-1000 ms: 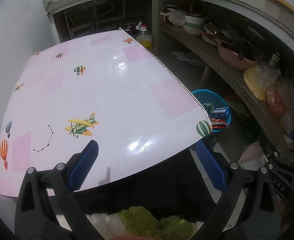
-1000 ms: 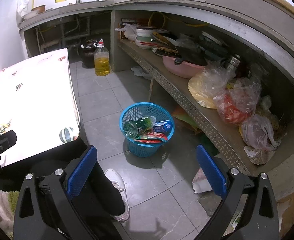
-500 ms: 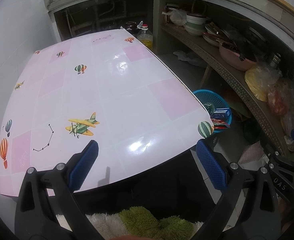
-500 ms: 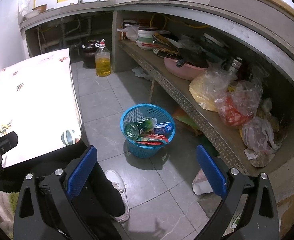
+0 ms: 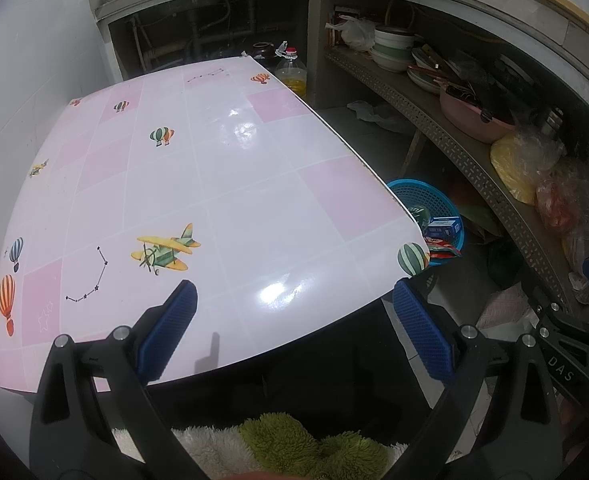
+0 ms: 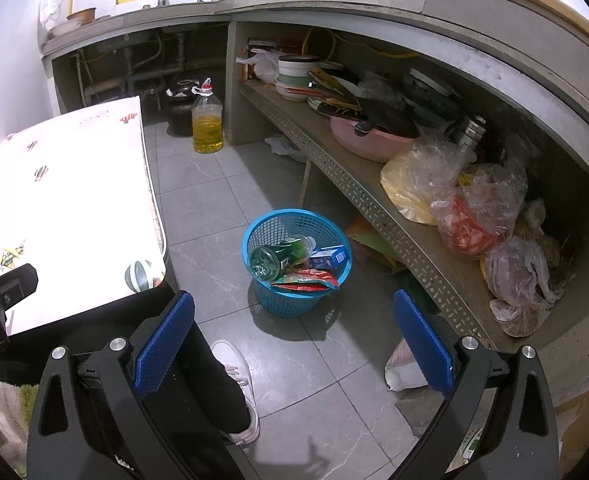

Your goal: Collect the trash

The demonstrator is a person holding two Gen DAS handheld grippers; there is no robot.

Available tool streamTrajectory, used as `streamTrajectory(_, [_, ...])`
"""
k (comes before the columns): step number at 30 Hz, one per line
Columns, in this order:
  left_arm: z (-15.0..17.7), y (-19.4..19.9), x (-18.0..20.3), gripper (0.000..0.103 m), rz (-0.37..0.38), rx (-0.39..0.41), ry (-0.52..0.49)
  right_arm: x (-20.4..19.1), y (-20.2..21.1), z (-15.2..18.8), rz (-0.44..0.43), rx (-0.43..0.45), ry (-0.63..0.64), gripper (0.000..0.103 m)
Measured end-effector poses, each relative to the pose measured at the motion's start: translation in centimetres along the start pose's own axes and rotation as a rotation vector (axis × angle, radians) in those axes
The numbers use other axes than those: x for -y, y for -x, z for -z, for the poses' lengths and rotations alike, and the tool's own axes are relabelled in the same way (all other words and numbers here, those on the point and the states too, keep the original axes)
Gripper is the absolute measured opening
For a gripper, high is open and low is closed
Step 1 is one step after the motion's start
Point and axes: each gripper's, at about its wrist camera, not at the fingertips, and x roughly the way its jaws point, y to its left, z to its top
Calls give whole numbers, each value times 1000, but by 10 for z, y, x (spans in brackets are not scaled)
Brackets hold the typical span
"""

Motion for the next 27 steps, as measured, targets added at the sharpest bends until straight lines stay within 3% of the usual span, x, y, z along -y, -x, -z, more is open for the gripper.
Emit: streamTrajectory(27, [2,-3,-1,94,0,-7,3,0,0,-1,-1,-2,1,96])
